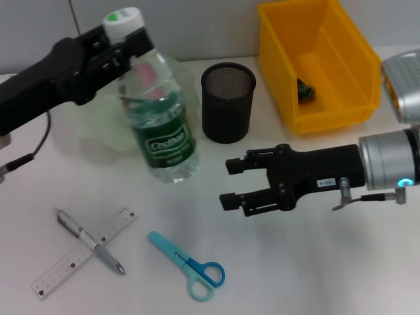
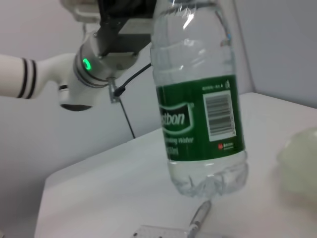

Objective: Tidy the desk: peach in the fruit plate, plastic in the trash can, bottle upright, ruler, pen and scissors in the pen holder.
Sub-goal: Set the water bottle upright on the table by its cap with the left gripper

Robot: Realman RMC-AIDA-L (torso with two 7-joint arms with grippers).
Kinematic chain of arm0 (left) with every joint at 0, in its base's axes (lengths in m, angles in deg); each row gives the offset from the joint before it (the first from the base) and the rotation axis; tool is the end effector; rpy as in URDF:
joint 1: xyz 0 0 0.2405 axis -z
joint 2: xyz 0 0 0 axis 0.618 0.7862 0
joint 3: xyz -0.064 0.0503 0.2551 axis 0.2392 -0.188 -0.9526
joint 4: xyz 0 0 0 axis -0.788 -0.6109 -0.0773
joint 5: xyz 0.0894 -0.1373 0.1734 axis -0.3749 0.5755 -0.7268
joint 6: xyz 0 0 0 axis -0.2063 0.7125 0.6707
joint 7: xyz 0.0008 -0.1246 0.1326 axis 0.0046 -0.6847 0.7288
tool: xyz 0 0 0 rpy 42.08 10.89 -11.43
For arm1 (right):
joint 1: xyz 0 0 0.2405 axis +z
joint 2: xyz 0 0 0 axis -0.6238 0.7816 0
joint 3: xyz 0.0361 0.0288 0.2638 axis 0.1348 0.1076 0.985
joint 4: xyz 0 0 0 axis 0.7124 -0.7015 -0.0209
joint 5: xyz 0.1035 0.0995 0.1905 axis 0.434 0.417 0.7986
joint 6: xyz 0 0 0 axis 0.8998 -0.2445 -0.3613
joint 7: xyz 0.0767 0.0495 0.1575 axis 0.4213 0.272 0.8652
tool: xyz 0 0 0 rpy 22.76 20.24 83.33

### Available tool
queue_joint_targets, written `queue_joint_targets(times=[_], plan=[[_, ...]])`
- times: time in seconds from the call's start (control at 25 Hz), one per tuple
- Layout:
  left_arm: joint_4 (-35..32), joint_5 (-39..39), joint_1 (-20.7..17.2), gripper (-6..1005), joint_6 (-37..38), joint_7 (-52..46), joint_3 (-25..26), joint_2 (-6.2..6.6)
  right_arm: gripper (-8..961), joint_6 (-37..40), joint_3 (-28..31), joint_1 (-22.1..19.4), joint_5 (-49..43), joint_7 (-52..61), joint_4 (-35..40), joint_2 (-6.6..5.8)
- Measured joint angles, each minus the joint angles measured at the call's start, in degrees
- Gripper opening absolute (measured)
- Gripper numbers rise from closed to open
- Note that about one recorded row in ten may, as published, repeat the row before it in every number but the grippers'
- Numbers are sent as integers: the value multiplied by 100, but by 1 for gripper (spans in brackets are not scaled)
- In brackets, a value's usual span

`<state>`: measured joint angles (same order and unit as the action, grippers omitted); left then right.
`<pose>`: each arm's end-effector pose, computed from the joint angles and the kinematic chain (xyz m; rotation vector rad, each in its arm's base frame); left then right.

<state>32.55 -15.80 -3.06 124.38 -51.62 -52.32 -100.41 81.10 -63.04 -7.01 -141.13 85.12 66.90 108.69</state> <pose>-0.1905 0.3821 0.0087 -2.4889 -0.5169 -1.5197 0.2275 0.3644 -0.0629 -2.9328 0.5800 0.7138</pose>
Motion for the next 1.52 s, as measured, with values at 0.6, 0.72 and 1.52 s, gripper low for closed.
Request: queue_joint_targets(times=[0.6,0.72,1.52], plan=[[102,153,-940,442,-922,2168,166,-35,779,-83,108,-189,42,-147,71,1],[320,265,-974,442,-1188,2532,167,-38,779,-88,107,-202,44,-146,74,6],[1054,934,-1050,458,-2232,3473,122,-44,779,-96,107,-248,50,-146,96,21]])
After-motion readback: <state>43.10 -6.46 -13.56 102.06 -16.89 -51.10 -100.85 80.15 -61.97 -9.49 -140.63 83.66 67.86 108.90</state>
